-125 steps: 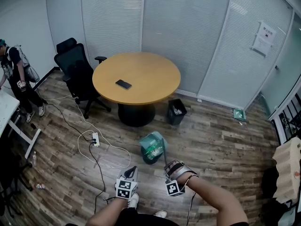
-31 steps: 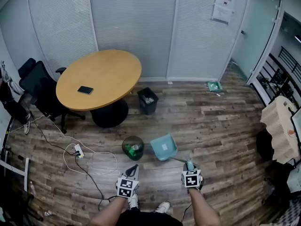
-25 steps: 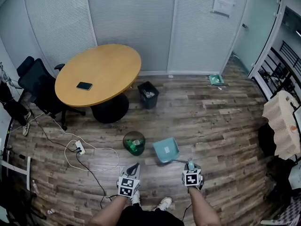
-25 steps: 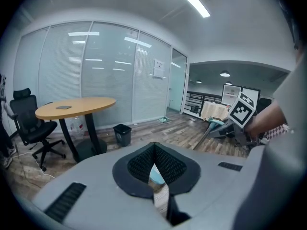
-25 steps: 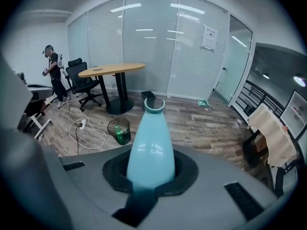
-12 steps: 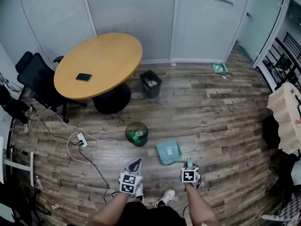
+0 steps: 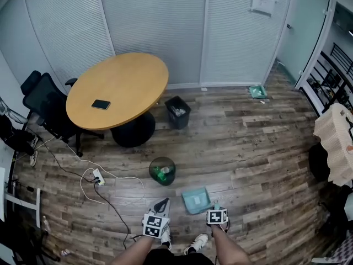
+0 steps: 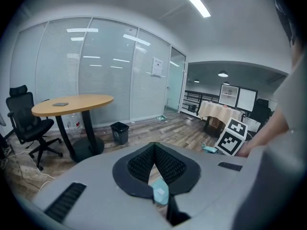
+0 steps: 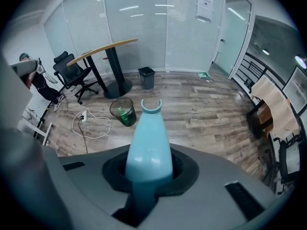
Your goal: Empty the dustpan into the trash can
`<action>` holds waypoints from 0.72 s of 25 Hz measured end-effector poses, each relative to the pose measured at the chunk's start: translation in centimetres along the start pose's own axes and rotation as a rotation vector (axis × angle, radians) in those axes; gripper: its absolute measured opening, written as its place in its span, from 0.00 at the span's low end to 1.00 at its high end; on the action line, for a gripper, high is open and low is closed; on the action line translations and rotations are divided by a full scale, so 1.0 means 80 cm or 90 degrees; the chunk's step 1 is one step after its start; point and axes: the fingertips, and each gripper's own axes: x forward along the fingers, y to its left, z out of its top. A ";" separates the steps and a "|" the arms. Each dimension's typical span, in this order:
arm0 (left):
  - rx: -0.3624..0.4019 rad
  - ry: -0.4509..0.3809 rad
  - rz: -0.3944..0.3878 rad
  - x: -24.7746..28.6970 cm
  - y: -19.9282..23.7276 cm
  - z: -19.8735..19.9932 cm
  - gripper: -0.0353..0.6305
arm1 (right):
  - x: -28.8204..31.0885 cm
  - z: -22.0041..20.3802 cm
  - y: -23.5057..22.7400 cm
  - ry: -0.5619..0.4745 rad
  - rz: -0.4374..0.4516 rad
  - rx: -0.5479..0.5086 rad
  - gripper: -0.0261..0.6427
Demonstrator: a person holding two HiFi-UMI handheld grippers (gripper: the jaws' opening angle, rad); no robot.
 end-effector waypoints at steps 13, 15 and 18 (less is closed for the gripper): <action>-0.008 -0.001 0.009 -0.019 0.011 -0.009 0.07 | 0.008 -0.023 0.032 0.037 0.038 -0.004 0.29; -0.012 -0.005 0.009 -0.020 0.012 -0.008 0.07 | 0.008 -0.028 0.053 0.039 0.082 0.002 0.36; -0.014 -0.007 0.011 -0.023 0.014 -0.004 0.07 | 0.008 -0.025 0.095 0.013 0.178 0.026 0.41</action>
